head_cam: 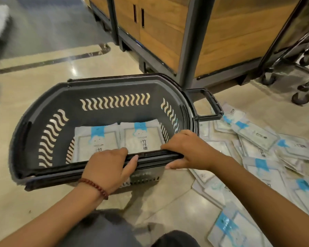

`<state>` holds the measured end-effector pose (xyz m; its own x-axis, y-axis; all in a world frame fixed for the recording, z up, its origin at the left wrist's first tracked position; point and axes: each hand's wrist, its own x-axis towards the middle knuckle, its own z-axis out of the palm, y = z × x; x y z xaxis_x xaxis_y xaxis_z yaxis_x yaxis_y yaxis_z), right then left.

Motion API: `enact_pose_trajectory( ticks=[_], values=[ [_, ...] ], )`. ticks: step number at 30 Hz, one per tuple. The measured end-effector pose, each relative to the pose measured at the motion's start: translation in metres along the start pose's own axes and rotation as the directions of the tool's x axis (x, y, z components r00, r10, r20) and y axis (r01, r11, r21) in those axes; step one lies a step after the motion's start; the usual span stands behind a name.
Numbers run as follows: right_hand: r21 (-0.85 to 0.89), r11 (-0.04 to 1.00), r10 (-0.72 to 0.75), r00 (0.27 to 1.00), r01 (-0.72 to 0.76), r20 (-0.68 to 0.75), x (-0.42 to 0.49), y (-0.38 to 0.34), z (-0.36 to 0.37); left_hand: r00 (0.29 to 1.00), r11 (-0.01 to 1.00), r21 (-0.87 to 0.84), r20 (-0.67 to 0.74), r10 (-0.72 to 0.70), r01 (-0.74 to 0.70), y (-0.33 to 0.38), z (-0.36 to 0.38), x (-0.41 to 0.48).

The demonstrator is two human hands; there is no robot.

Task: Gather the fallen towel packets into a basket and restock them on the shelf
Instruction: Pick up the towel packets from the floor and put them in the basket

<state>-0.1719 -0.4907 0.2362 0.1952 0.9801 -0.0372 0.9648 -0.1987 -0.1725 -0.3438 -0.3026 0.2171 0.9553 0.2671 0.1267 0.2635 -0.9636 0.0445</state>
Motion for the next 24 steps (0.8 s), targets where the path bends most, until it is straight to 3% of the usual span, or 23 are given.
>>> enact_pose_trajectory(
  ticks=[10,17,21,23,24],
  values=[
    [-0.151,0.988,-0.001,0.995,-0.013,-0.095,0.018,0.025,0.001,0.977,0.978,0.119,-0.147,-0.153,0.172,0.012,0.003,0.017],
    [-0.218,0.959,0.137,0.97,-0.181,-0.202,0.035,0.026,0.015,0.971,0.974,0.122,-0.169,-0.168,0.189,-0.006,0.01,0.044],
    [-0.07,0.967,0.222,0.943,-0.246,-0.249,0.027,0.017,0.018,0.974,0.982,0.031,-0.138,-0.182,0.187,-0.001,0.006,0.046],
    [0.139,0.958,0.287,0.867,-0.251,-0.408,0.005,0.011,0.026,0.954,0.976,-0.171,-0.244,-0.177,0.138,0.005,0.003,0.042],
    [0.238,0.941,0.331,0.806,-0.241,-0.491,-0.01,0.011,0.035,0.931,0.966,-0.255,-0.342,-0.13,0.041,0.011,0.002,0.037]
  ],
)
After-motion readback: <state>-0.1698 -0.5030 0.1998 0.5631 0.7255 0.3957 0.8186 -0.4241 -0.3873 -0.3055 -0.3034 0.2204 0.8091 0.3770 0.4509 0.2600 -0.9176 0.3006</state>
